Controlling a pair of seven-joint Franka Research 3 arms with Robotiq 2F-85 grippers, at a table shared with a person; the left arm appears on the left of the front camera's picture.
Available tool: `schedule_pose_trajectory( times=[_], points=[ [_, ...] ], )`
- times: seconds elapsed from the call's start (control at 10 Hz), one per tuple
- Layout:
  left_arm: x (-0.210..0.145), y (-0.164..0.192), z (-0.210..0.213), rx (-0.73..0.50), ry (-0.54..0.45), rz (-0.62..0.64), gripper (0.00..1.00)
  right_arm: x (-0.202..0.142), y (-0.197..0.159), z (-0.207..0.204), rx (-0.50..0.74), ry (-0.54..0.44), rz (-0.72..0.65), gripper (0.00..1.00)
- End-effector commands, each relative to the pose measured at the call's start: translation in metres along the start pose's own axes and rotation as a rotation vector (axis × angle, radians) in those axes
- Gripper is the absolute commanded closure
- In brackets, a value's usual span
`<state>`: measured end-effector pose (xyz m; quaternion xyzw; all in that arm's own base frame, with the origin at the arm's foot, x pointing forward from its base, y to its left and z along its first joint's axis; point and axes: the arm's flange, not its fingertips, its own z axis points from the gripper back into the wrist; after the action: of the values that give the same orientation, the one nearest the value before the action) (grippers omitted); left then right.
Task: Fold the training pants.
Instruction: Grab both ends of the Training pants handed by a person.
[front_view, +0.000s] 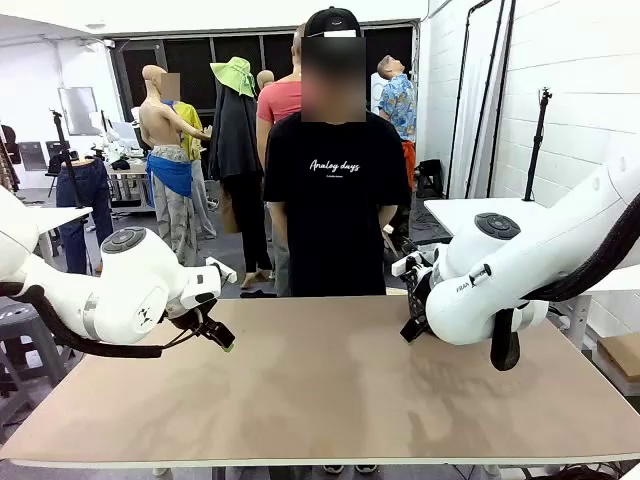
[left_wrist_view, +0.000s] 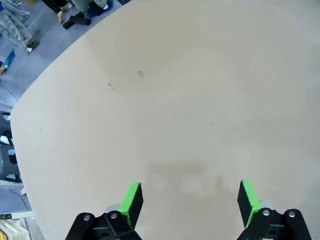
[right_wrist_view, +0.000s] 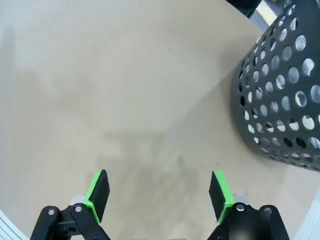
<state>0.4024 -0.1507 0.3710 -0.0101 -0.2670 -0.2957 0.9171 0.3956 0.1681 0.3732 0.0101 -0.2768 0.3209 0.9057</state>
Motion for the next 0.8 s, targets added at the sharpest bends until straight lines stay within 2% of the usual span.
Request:
schedule_pose_trajectory(
  times=[0.0,0.7],
  points=[
    [0.0000,0.0000,0.0000,0.000,0.000,0.000,0.00,0.0000,0.0000,0.0000,0.000,0.000,0.000,0.00],
    [0.0000,0.0000,0.0000,0.000,0.000,0.000,0.00,0.0000,0.0000,0.0000,0.000,0.000,0.000,0.00]
  ],
)
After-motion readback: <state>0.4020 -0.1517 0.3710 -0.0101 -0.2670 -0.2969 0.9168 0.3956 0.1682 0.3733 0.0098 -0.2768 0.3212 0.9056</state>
